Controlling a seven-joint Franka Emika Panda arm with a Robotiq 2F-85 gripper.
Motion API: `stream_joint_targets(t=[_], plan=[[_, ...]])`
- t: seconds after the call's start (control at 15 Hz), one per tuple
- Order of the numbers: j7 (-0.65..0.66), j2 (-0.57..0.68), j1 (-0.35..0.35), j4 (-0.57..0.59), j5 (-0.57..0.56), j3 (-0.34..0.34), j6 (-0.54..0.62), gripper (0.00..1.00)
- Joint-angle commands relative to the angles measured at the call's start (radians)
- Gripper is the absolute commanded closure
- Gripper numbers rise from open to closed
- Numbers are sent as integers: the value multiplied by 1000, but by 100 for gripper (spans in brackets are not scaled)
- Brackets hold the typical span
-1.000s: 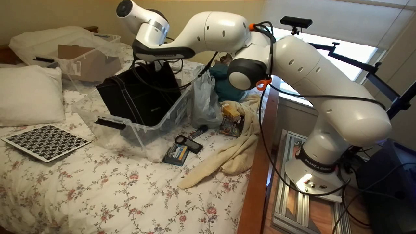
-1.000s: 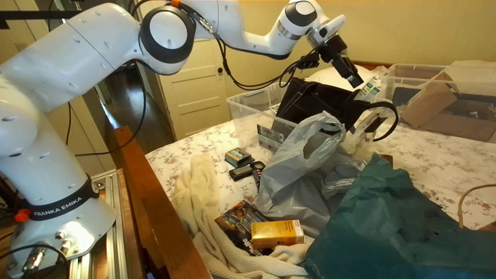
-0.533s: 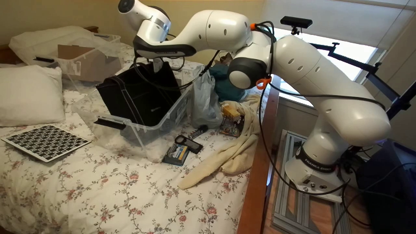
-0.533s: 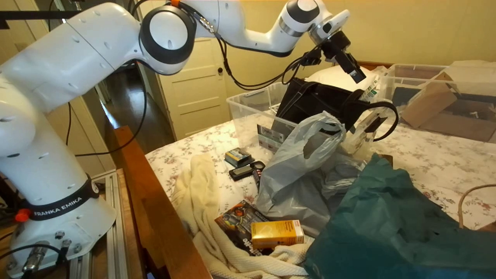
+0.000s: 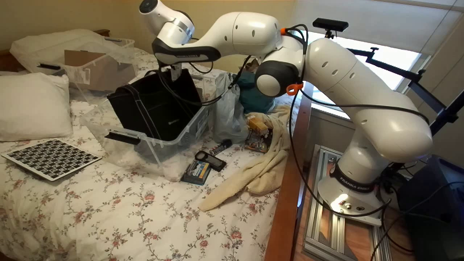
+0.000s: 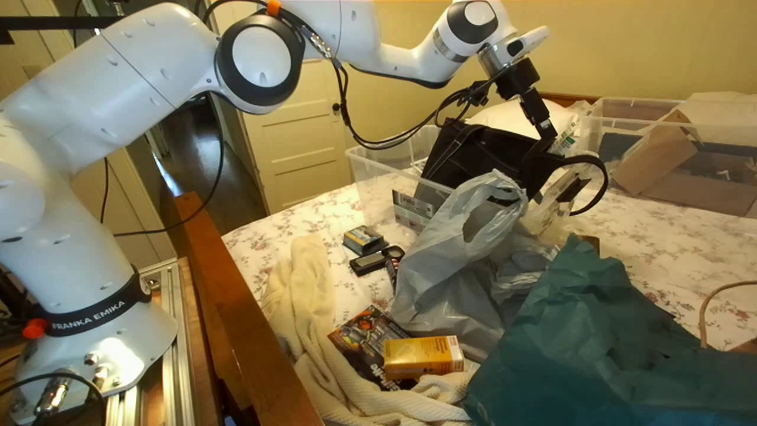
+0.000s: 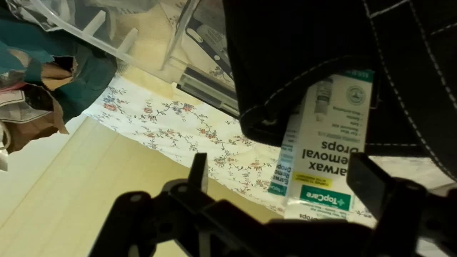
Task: Remove the white box from the front small pocket of the black bag and put it in the big pocket
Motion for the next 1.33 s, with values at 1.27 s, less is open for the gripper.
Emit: stream_joint_targets(t=[1.27], plan=[[67,35,-59,51,89,72,-135,0]])
